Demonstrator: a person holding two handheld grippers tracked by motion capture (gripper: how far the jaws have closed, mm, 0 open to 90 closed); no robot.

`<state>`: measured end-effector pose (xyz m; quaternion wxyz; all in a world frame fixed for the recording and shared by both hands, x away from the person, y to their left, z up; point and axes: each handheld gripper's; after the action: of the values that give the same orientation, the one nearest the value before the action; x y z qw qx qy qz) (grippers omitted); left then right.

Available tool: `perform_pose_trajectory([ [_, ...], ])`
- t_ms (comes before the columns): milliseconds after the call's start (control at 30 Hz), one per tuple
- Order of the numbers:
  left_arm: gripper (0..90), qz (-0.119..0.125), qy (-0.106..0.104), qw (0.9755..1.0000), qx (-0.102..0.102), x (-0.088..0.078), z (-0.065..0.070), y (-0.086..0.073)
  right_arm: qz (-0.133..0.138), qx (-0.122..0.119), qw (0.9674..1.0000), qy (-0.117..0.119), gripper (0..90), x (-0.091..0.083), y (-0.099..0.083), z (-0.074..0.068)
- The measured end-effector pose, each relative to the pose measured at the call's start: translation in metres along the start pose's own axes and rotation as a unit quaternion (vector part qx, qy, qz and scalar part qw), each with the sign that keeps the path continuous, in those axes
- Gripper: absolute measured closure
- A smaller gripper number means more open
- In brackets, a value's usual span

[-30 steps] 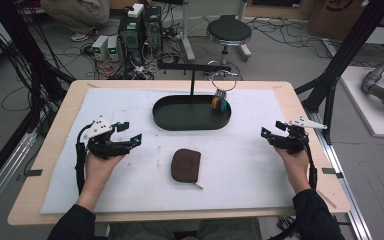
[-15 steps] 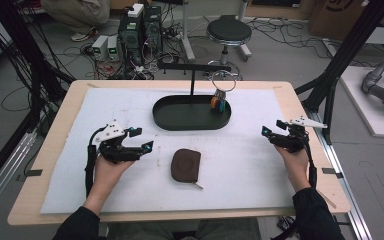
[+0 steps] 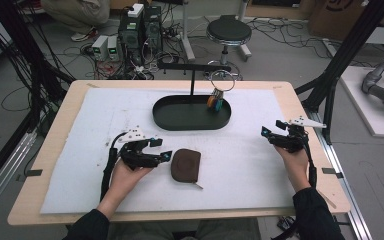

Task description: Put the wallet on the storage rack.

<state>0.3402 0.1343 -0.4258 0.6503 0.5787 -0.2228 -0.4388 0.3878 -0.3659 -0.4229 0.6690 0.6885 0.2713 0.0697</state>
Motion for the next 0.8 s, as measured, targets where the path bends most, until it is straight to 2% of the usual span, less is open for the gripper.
perform_pose_trajectory([
  [167, 36.3, -0.032, 0.006, 0.9992, -0.023, 0.012, 0.004, -0.007, 0.000, -0.004, 1.0000, 0.000, 25.8, 0.000, 0.000, 0.000],
  [333, 37.0, -0.068, 0.009, 0.9963, -0.052, 0.023, 0.006, -0.014, -0.001, -0.003, 1.0000, 0.001, 25.8, 0.000, 0.000, -0.001],
  [567, 45.1, -0.089, -0.002, 0.9920, -0.090, 0.030, 0.004, -0.019, -0.004, -0.008, 1.0000, 0.001, 26.0, 0.001, 0.000, -0.001],
  [667, 49.8, -0.090, -0.007, 0.9890, -0.117, 0.031, 0.002, -0.020, -0.005, -0.010, 0.9999, 0.001, 26.1, 0.001, 0.000, -0.002],
  [800, 55.4, -0.086, -0.014, 0.9892, -0.118, 0.031, 0.003, -0.020, -0.005, -0.013, 0.9999, 0.002, 26.2, 0.001, 0.000, -0.002],
])
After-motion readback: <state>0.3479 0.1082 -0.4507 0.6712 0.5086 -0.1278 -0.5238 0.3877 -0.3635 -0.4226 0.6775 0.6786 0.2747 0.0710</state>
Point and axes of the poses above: each handheld gripper's, and its own axes: x roughly forward along the jaws, y roughly out of its top, z roughly to its right, and after that the axes turned 11 degrees about z, right-handed
